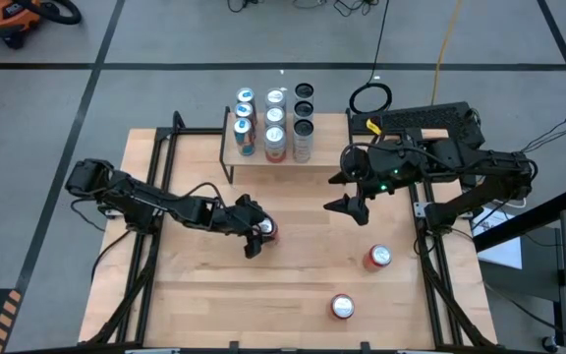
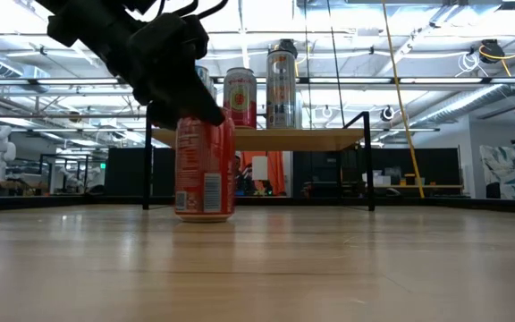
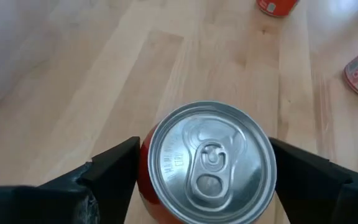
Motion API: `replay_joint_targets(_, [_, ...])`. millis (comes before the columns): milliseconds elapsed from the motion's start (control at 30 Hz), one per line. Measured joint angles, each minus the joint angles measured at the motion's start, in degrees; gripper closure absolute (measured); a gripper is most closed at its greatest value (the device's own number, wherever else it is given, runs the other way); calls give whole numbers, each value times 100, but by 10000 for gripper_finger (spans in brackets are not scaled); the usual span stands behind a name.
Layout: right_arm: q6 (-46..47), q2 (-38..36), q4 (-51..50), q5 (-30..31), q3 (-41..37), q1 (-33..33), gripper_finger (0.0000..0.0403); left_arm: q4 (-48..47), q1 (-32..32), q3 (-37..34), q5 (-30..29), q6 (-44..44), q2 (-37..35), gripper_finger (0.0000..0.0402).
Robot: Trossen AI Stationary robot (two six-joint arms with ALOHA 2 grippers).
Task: Place canned beverage on shelf
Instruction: Put the top left red soda can on the shelf
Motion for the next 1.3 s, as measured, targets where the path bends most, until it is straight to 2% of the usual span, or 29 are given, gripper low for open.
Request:
replay_joint_targets(200, [-492,0,0,11,0,-78,51,-5,40,0,6,2,-2,110])
replay_joint_targets(367, [-1091,0,2,46,0,-191,51,26,39,0,-221,-354,-2,113])
replay_joint_targets(600, [-1748,0,-6,-89,0,-267,51,270,34,37,20,-596,-7,114])
replay_joint_targets(733, [-2029,0,-76,-431,0,-264,51,22,55,366,-54,-595,-7,115])
replay_joint_targets(900, [-2471,0,-299,-434,-1,-270,51,-577,58,918,-283,-649,-8,116])
replay_joint_targets(1133, [-2661,0,-345,-429,-2,-361,51,-964,60,1508,-394,-1243,-13,116])
replay_joint_targets(1300, [-2615,0,-624,-431,-2,-361,51,-867,60,1696,-416,-1840,-11,116])
